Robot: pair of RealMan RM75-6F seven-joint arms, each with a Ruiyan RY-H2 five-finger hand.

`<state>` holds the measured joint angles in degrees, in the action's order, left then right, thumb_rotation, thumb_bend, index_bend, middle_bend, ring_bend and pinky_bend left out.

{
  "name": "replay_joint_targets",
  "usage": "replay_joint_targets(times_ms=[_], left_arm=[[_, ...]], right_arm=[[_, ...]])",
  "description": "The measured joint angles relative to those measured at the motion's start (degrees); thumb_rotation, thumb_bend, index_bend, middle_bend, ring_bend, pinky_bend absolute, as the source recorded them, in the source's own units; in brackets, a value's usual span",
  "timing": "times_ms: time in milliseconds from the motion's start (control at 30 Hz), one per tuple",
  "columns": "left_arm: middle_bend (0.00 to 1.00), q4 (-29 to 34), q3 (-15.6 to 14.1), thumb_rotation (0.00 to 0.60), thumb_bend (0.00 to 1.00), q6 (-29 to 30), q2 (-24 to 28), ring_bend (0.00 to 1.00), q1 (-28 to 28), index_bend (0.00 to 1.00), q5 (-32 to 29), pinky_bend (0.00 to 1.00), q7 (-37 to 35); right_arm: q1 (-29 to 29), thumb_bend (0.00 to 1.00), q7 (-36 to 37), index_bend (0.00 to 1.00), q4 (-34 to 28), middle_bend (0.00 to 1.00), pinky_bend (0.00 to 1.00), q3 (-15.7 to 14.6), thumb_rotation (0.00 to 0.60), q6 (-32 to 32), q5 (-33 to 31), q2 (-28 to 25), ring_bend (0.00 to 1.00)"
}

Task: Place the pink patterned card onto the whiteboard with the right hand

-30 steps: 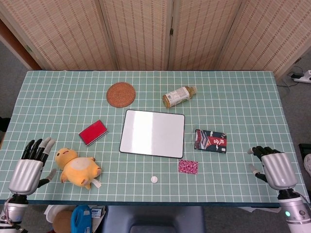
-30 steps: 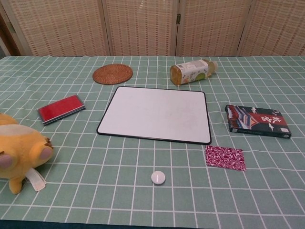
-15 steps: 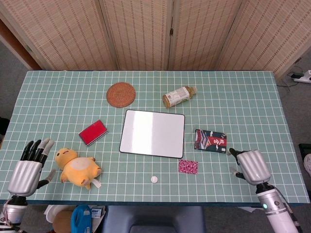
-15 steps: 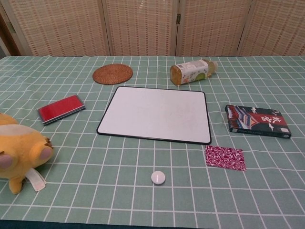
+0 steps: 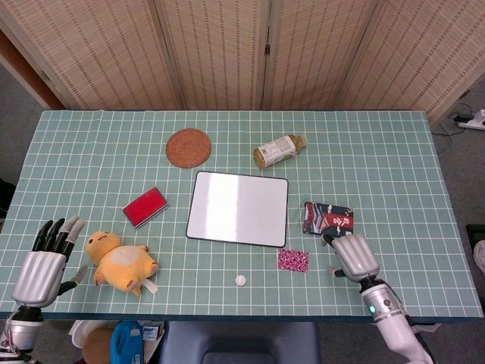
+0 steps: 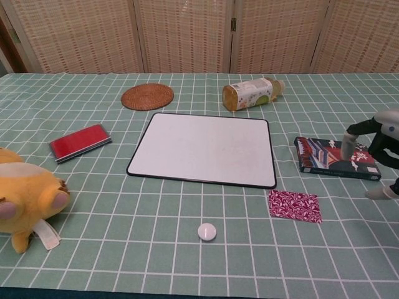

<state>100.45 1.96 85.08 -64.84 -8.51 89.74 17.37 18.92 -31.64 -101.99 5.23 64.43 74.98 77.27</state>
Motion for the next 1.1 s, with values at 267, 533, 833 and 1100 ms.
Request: replay_joint_targets(times_ms=[267, 533, 833, 1100], left_arm=[[0.01, -0.2, -0.1, 0.6, 0.28, -0.2, -0.2, 0.01, 0.0, 0.02, -0.1, 0.0, 0.1], [0.01, -0.5, 0.0, 0.6, 0.28, -0.4, -0.2, 0.01, 0.0, 0.02, -0.4, 0.0, 0.0], [0.01, -1.0, -0.1, 0.6, 0.28, -0.5, -0.5, 0.01, 0.1, 0.02, -0.7, 0.0, -0.2], [0.01, -1.5, -0.1, 0.6, 0.28, -0.3, -0.7, 0.01, 0.3, 0.02, -0.8, 0.0, -0.5]], right_arm=[[4.9, 0.24, -2.5, 0.39, 1.1, 0.86, 1.0, 0.8, 0.6, -7.1, -8.2, 2.2, 0.94], [10.3, 0.52, -3.6, 0.37, 3.5, 0.88, 1.0, 1.6, 0.6, -11.7, -15.1, 5.1, 0.95], [14.3, 0.55, -4.7, 0.37, 5.6, 0.89, 1.0, 1.0, 0.6, -14.1, -21.0, 6.6, 0.95], [16.8, 0.55, -4.7, 0.37, 6.9, 0.89, 1.0, -0.3, 0.6, -14.8, -23.3, 7.7, 0.95]])
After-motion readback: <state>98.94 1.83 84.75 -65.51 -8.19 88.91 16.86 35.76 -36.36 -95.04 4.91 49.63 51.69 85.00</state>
